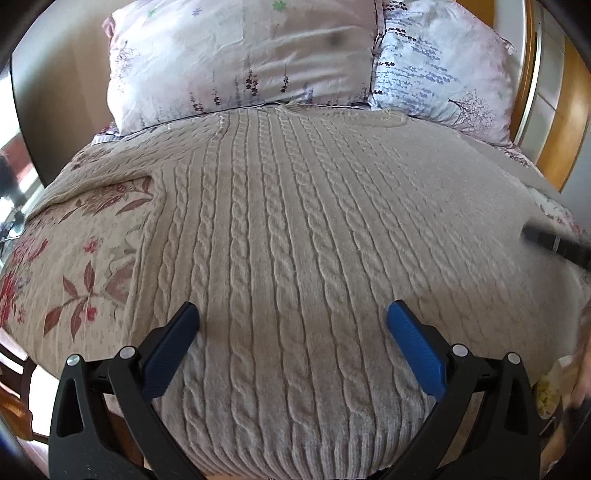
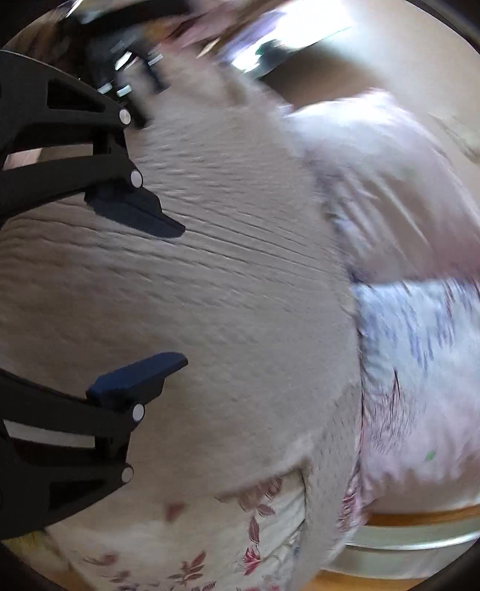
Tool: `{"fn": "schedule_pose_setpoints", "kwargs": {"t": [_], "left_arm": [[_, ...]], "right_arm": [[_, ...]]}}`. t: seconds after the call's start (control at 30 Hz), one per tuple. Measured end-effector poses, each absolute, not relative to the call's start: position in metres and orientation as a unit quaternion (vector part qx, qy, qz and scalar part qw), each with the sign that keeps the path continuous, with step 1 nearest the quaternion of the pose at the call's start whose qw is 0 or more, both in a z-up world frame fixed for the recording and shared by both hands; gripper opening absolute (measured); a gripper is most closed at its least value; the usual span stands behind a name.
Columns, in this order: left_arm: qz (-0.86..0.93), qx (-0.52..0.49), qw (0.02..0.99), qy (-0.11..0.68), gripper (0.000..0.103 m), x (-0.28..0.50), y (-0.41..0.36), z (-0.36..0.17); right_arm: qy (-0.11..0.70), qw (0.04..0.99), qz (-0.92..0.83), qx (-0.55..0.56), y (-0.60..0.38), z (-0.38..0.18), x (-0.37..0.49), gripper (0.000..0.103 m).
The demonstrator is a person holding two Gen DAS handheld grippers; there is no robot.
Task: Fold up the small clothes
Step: 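Move the right tool to a sweater sleeve cuff and close on it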
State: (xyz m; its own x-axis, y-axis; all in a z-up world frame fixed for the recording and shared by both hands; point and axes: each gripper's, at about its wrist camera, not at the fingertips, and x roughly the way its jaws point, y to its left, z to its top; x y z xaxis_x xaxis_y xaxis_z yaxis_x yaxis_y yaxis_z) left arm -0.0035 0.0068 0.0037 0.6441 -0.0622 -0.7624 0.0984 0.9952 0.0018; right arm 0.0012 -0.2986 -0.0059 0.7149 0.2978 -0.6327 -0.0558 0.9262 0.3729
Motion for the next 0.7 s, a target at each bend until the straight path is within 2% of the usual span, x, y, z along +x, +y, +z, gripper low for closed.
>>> {"fn": "schedule_pose_setpoints", "kwargs": {"t": [0.17, 0.37, 0.47, 0.7], "left_arm": [[-0.072, -0.018, 0.915, 0.396, 0.101, 0.018, 0.028, 0.025], [-0.051, -0.029, 0.907, 0.418, 0.101, 0.055, 0.049, 0.032], [-0.060, -0.052, 0.900, 0.429, 0.101, 0.070, 0.057, 0.030], [-0.075, -0.075, 0.896, 0.432, 0.101, 0.090, 0.059, 0.029]], "right_arm": [[0.329, 0.901, -0.009, 0.282, -0.413, 0.018, 0.038, 0.066], [0.329, 0.821, -0.139, 0.446, -0.549, -0.010, 0.064, 0.064], [0.317, 0.793, -0.166, 0.494, -0.583, -0.024, 0.066, 0.062], [0.303, 0.776, -0.188, 0.520, -0.607, -0.041, 0.077, 0.055]]}}
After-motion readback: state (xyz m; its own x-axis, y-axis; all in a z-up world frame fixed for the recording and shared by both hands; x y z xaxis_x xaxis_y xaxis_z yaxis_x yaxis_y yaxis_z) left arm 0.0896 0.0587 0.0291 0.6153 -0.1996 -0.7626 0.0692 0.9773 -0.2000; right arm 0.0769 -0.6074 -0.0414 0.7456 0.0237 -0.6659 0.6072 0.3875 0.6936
